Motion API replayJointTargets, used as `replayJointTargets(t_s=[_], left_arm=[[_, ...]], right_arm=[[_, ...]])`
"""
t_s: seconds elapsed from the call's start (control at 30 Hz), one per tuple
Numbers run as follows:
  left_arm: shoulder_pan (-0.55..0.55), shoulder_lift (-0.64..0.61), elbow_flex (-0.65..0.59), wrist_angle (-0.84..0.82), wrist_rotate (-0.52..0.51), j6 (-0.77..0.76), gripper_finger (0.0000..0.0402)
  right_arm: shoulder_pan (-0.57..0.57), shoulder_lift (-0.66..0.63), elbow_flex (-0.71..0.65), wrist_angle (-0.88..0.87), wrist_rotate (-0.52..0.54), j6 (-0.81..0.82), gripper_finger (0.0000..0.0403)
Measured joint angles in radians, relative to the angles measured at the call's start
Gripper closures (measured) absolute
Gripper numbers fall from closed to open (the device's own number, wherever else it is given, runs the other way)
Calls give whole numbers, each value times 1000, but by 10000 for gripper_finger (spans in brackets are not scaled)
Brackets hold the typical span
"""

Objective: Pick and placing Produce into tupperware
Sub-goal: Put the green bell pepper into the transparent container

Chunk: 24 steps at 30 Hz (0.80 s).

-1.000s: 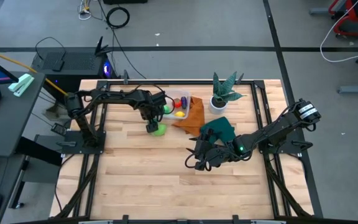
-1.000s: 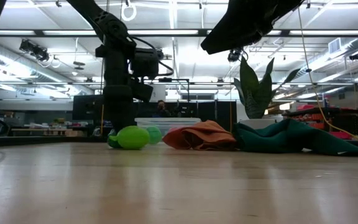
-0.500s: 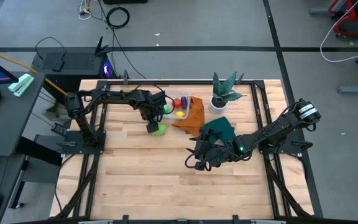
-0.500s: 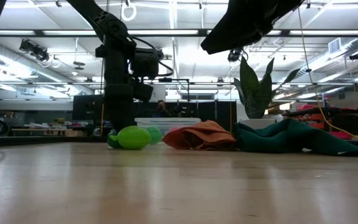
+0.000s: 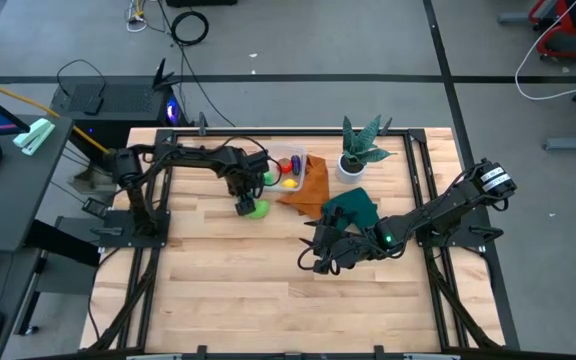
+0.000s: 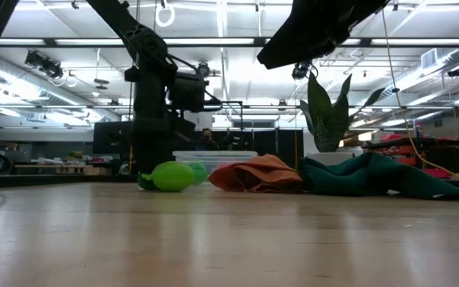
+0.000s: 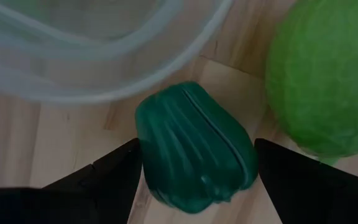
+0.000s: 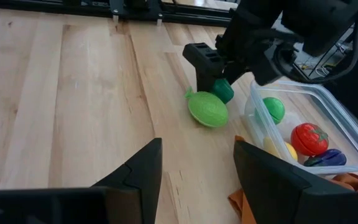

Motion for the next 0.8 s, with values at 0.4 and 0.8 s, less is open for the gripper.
replayJointTargets(t_s=[0.4,0.8], left_arm=[[2,3,0,0,-1,0,131],[4,-5,0,-9,0,0,151]], right_arm=[[0,0,0,4,0,1,239],[0,0,0,4,0,1,239]])
